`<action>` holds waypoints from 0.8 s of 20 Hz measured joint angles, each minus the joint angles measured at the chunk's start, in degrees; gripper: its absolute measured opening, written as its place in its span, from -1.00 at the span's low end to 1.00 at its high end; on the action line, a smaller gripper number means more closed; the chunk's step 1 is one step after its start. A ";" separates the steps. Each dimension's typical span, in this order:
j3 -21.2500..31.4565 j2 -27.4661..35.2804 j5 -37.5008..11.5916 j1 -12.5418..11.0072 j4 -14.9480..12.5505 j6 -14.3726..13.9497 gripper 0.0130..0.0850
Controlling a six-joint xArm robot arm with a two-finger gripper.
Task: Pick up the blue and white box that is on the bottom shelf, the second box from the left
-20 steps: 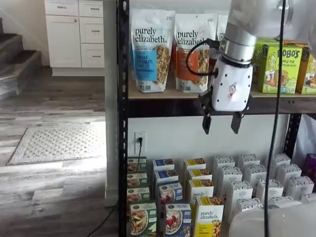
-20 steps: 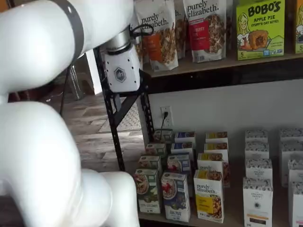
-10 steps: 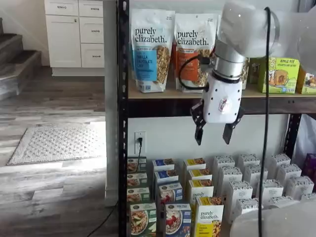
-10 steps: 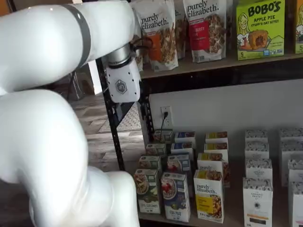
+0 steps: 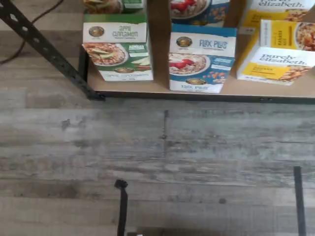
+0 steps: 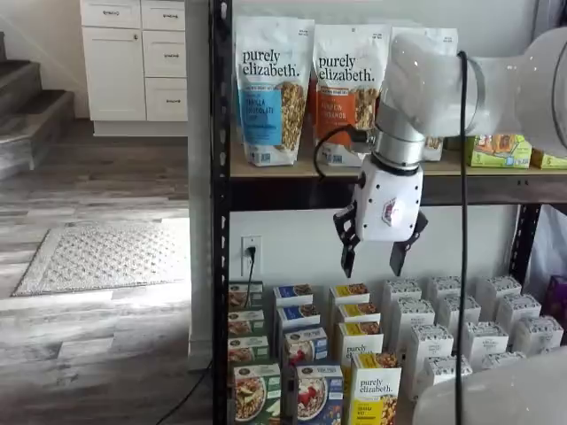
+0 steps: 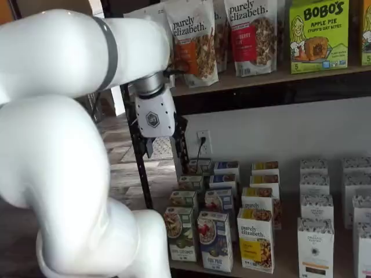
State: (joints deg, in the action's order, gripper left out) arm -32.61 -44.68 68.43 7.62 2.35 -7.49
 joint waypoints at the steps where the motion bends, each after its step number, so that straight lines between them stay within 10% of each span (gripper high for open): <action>1: 0.14 0.46 -0.36 -0.07 0.14 0.13 1.00; 16: 3.67 5.49 -9.10 -0.08 -3.78 -1.49 1.00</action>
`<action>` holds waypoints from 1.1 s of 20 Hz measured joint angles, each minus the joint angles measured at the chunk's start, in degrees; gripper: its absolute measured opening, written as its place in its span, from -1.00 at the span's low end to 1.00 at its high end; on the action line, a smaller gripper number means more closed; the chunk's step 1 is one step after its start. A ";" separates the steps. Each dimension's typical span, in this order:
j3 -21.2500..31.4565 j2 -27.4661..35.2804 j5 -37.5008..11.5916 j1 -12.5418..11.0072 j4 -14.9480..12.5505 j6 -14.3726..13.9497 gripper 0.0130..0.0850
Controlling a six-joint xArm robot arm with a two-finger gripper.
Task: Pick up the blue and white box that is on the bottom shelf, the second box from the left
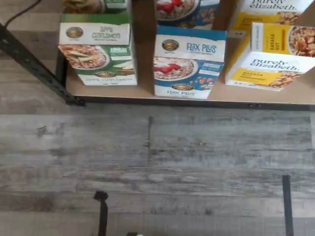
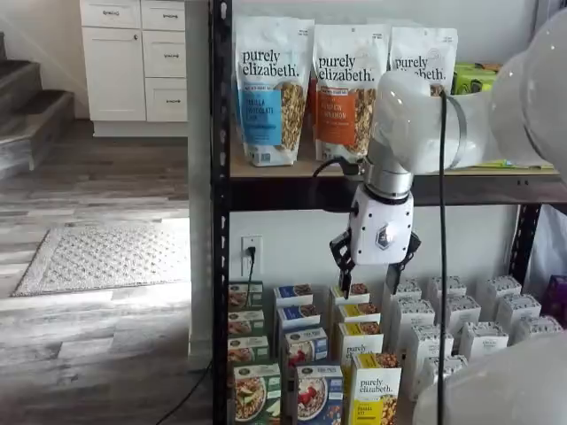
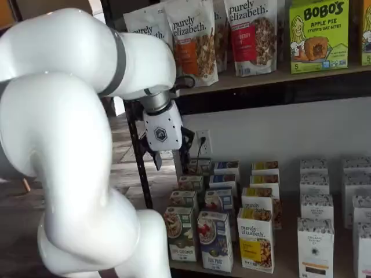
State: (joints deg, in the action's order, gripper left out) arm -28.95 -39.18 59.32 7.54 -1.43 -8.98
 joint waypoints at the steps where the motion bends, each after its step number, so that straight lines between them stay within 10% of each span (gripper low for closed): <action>1: 0.12 0.45 -0.49 -0.08 -0.37 -0.13 1.00; 22: 0.71 13.56 -13.04 -2.11 0.05 1.92 1.00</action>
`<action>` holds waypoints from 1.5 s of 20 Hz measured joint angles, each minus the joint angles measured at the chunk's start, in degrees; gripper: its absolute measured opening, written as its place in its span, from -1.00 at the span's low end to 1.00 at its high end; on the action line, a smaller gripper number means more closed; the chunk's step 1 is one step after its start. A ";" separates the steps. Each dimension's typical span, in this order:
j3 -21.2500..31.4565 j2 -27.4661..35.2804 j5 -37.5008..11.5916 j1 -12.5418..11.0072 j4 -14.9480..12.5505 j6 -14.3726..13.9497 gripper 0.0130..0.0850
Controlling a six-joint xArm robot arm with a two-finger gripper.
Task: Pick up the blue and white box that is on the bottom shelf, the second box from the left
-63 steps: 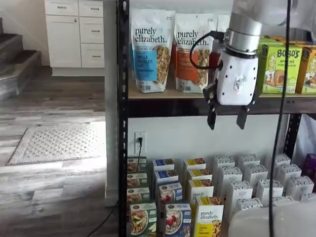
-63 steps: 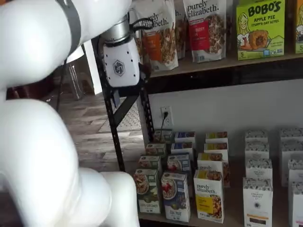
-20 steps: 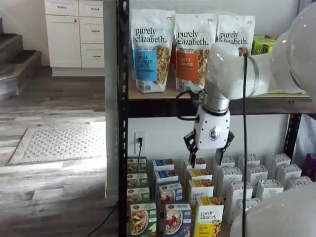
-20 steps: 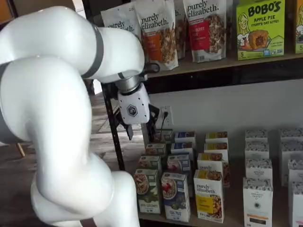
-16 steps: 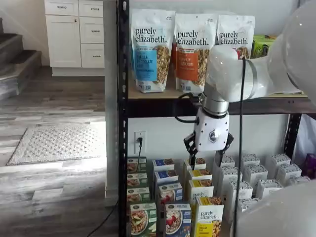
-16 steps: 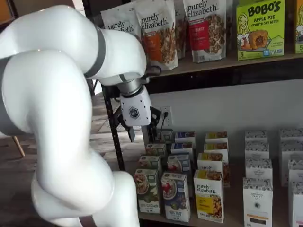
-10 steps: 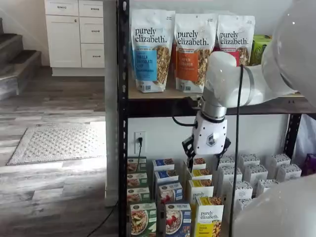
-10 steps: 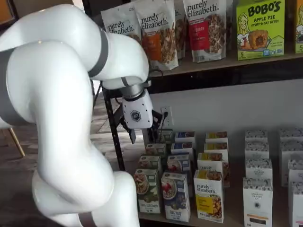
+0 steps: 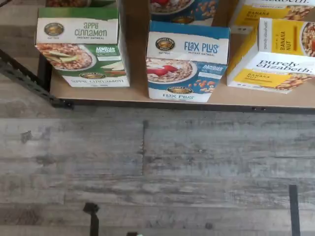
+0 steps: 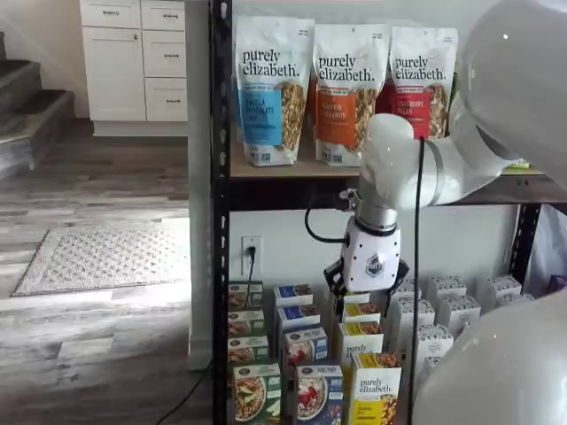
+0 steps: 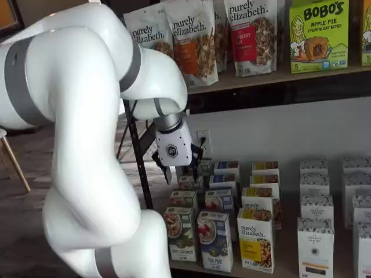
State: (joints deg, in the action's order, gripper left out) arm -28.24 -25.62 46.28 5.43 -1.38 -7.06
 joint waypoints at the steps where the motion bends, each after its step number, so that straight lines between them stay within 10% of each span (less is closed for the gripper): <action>1: 0.07 0.64 -0.81 -0.08 -0.20 -0.07 1.00; 30: -2.23 19.13 -19.13 -2.01 -1.14 0.94 1.00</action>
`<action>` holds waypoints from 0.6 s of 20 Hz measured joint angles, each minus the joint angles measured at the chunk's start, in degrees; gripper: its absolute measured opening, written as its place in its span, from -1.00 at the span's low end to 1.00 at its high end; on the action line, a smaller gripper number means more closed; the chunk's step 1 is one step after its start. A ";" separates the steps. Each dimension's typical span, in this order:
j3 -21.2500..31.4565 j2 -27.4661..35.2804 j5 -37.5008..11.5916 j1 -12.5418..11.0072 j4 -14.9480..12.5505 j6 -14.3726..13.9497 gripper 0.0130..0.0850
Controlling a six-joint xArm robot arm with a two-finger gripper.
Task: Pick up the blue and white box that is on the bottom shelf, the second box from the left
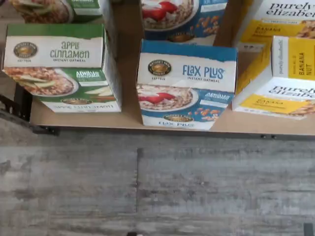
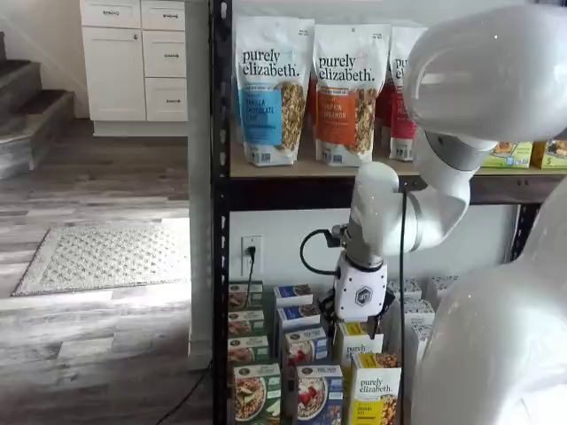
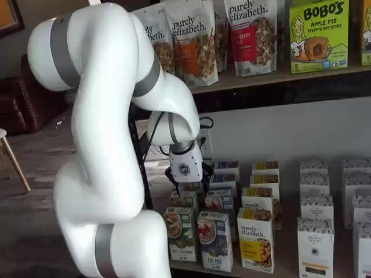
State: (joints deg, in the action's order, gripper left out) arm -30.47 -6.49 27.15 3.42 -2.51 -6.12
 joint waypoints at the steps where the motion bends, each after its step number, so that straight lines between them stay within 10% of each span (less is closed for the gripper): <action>1: -0.03 0.20 -0.47 0.04 0.14 0.08 1.00; 12: -1.53 5.06 -4.44 1.18 -1.35 -2.41 1.00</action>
State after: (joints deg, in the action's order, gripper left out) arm -32.00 -1.44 22.71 4.59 -3.87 -8.53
